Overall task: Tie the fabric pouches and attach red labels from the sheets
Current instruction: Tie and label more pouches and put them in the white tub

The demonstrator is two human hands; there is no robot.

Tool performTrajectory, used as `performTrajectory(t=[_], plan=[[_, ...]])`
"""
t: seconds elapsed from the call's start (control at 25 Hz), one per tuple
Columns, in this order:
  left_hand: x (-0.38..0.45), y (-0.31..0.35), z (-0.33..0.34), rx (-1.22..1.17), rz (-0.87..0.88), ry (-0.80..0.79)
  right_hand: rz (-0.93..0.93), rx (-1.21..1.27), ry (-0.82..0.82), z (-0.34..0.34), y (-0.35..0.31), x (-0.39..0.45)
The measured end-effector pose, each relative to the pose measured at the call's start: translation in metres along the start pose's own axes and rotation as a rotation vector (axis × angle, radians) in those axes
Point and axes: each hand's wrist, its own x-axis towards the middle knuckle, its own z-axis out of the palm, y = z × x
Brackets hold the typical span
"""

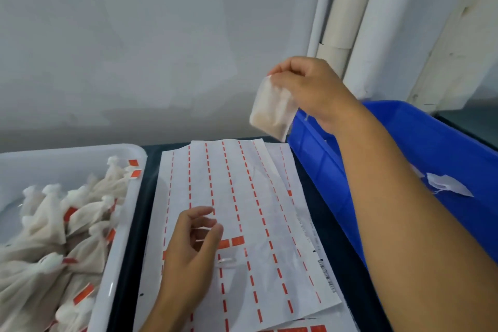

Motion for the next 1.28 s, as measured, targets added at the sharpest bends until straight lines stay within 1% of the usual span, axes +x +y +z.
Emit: performTrajectory(t=[0.08, 0.24, 0.28, 0.32, 0.36, 0.44, 0.52, 0.72, 0.88, 1.0, 1.12, 1.28], plan=[[-0.001, -0.001, -0.002, -0.071, 0.033, 0.014, 0.014, 0.052, -0.18, 0.03, -0.003, -0.02], [-0.001, -0.002, -0.009, -0.23, 0.141, 0.025, -0.024, 0.04, -0.568, 0.093, 0.021, -0.075], [0.0, -0.003, -0.01, -0.249, 0.158, 0.011, -0.025, 0.031, -0.631, 0.105, 0.03, -0.087], [0.001, -0.005, -0.011, -0.234, 0.157, -0.007, -0.017, 0.026, -0.653, 0.114, 0.039, -0.097], [0.002, -0.007, -0.011, -0.197, 0.145, -0.011, -0.001, 0.035, -0.634, 0.122, 0.048, -0.105], [0.004, -0.012, -0.011, -0.081, 0.125, 0.046, 0.046, 0.104, -0.524, 0.128, 0.064, -0.117], [0.006, -0.017, -0.011, -0.019, 0.098, 0.093, 0.079, 0.16, -0.434, 0.126, 0.078, -0.125], [0.01, -0.02, -0.012, -0.073, 0.014, 0.099, 0.172, 0.103, -0.443, 0.114, 0.103, -0.141], [0.011, -0.022, -0.013, -0.067, -0.023, 0.097, 0.165, 0.095, -0.374, 0.118, 0.109, -0.151], [0.013, -0.023, -0.013, -0.029, -0.037, 0.054, 0.146, 0.119, -0.296, 0.118, 0.11, -0.157], [0.011, -0.025, -0.012, 0.046, -0.028, -0.033, 0.216, 0.228, -0.32, 0.119, 0.108, -0.16], [0.007, -0.019, -0.01, 0.067, 0.035, -0.097, 0.367, 0.508, -0.365, 0.117, 0.101, -0.159]])
